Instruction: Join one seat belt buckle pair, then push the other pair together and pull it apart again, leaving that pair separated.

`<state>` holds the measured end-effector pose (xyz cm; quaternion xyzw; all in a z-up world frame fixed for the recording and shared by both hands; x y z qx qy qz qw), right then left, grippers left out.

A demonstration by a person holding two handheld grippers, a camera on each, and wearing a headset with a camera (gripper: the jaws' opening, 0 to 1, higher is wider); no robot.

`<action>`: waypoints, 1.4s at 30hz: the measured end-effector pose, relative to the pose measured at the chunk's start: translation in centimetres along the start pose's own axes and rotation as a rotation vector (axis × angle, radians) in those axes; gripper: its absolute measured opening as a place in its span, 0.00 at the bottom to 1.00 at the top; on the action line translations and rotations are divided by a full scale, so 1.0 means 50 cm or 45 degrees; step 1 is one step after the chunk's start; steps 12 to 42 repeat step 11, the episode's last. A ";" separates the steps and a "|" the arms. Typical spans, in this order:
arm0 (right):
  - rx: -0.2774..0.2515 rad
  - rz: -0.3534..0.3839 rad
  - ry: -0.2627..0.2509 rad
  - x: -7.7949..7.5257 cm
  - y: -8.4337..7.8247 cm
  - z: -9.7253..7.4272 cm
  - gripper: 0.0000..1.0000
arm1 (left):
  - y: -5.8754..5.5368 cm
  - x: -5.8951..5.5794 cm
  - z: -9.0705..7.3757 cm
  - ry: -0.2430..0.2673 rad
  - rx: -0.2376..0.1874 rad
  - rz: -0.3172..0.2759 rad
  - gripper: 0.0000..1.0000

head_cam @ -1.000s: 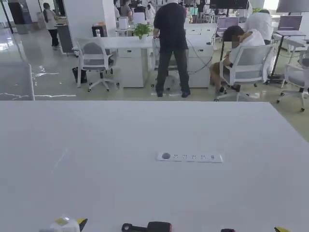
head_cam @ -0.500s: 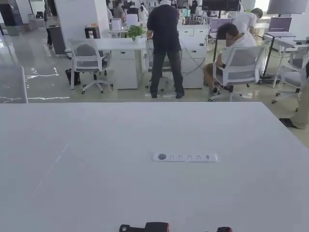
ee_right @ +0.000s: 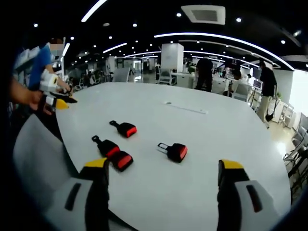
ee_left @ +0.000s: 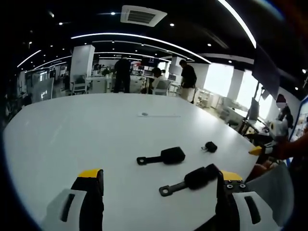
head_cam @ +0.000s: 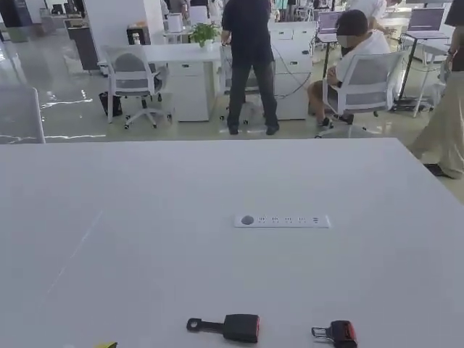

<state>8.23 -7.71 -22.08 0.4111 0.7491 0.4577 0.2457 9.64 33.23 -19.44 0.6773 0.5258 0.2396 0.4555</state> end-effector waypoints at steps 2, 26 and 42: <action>0.001 0.006 0.002 0.001 -0.003 0.001 0.96 | -0.002 -0.001 -0.001 0.000 -0.001 0.000 1.00; 0.021 0.003 0.003 0.006 -0.006 0.003 0.96 | -0.019 0.004 0.000 -0.005 0.019 -0.010 1.00; 0.021 0.003 0.003 0.006 -0.006 0.003 0.96 | -0.019 0.004 0.000 -0.005 0.019 -0.010 1.00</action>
Point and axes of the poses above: the centre of the closed fingertips' face, and the gripper's own axes: z roughly forward along the fingers, x roughly to its left, y roughly out of its top, the point moved 7 cm from there along -z, roughly backward along the fingers, and after that the axes turned 5 degrees about y, right-handed, at the moved point
